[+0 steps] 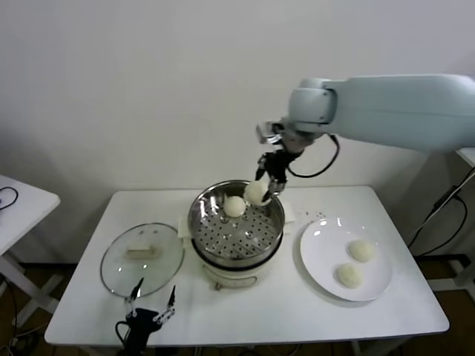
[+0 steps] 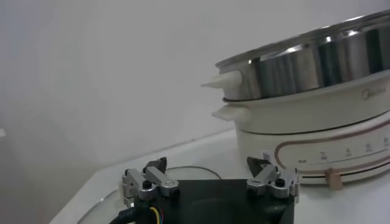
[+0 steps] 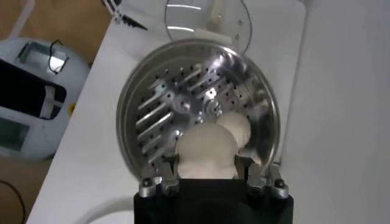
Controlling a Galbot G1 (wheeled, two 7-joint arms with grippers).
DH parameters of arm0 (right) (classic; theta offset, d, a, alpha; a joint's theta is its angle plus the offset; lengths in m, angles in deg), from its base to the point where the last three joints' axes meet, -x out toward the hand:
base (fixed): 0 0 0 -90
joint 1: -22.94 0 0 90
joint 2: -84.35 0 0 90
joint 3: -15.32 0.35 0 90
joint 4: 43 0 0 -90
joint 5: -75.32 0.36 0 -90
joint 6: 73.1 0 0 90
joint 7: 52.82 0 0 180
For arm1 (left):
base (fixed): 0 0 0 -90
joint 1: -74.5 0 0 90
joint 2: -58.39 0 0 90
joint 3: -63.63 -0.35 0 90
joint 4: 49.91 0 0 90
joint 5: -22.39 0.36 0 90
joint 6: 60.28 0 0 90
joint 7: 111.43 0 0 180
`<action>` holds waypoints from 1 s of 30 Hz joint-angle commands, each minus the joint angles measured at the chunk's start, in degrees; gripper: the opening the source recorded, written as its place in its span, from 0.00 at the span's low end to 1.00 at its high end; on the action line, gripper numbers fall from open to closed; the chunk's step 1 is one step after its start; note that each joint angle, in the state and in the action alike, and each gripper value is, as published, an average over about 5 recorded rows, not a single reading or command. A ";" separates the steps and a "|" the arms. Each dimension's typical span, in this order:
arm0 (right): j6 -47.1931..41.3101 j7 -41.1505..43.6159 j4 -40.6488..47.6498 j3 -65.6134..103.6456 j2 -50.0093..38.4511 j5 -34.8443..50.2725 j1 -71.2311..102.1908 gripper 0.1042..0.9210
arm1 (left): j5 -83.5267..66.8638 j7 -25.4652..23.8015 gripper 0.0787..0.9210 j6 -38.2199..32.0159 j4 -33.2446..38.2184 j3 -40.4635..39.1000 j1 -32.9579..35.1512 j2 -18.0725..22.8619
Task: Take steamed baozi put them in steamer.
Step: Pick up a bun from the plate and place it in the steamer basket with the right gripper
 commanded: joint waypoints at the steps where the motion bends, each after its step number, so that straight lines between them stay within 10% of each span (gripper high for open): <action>1: -2.75 -2.80 8.63 4.33 10.54 -0.38 11.95 0.64 | -0.05 -0.03 0.88 0.08 -0.02 -0.01 0.02 0.04; 30: -2.49 -4.03 17.68 6.81 16.56 -8.27 20.81 0.66 | -0.10 -0.10 0.88 -0.30 -1.08 0.20 -0.15 -0.08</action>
